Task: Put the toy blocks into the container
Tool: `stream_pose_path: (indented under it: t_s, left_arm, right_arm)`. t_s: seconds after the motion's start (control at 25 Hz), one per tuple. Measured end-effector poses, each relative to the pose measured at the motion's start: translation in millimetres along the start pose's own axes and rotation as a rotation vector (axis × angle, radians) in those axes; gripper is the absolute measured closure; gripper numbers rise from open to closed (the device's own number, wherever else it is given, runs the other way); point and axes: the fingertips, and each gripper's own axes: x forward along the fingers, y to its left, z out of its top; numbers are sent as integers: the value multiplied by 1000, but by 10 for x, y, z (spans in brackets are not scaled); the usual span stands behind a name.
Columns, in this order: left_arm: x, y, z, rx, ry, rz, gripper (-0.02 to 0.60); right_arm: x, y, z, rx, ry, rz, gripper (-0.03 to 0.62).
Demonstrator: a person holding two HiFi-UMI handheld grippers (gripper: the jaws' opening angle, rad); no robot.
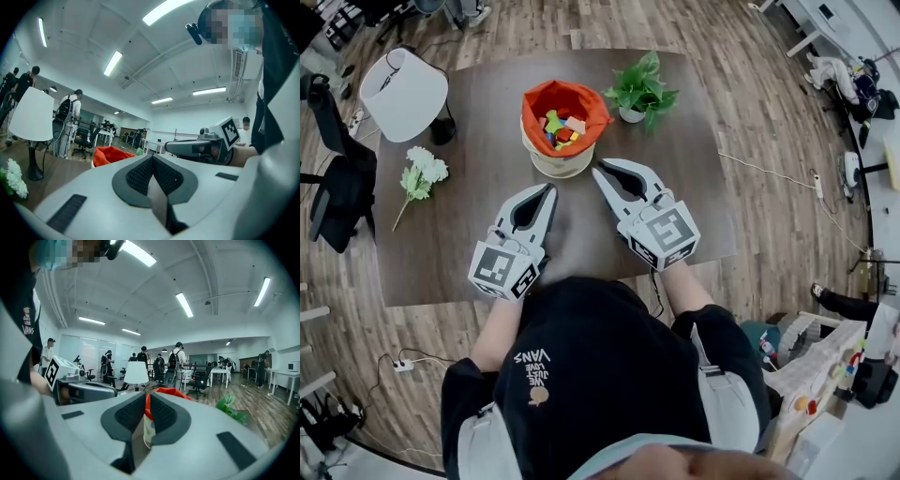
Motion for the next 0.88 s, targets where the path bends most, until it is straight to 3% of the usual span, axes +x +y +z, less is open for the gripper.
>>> stream_pose_path:
  t_s: [0.88]
  left_arm:
    - [-14,27,21,-1,-7,8,571]
  right_arm:
    - [-98,169,-263,64,55,28,577]
